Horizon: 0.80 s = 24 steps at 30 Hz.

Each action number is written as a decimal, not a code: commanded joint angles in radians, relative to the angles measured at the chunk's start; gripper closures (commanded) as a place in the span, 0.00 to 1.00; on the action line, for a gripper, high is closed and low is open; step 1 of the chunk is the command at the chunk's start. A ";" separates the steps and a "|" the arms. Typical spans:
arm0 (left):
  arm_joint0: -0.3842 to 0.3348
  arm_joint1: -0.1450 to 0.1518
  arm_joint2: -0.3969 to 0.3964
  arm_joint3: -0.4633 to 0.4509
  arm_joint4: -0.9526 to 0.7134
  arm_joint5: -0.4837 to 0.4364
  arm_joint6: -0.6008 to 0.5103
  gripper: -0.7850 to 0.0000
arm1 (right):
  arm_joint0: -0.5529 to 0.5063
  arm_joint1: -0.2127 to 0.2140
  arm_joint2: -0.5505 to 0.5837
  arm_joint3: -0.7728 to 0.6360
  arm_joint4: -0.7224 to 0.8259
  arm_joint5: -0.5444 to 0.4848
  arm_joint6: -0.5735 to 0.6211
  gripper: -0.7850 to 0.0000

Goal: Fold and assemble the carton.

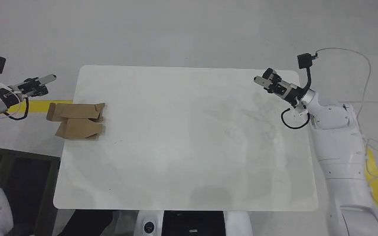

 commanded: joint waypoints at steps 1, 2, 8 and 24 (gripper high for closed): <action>-0.017 0.005 0.008 0.041 0.041 0.005 0.034 0.00 | 0.000 0.000 0.000 0.000 0.000 0.000 0.000 0.00; -0.025 0.007 0.012 0.059 0.053 0.009 0.047 0.00 | 0.000 0.000 0.000 0.000 0.000 0.000 0.000 0.00; -0.058 0.021 0.052 0.139 0.190 0.056 0.149 0.00 | 0.000 0.000 0.000 0.000 0.000 0.000 0.000 0.00; -0.069 0.011 0.103 0.294 0.202 0.020 0.056 0.00 | 0.000 0.000 0.000 0.000 0.000 0.000 0.000 0.00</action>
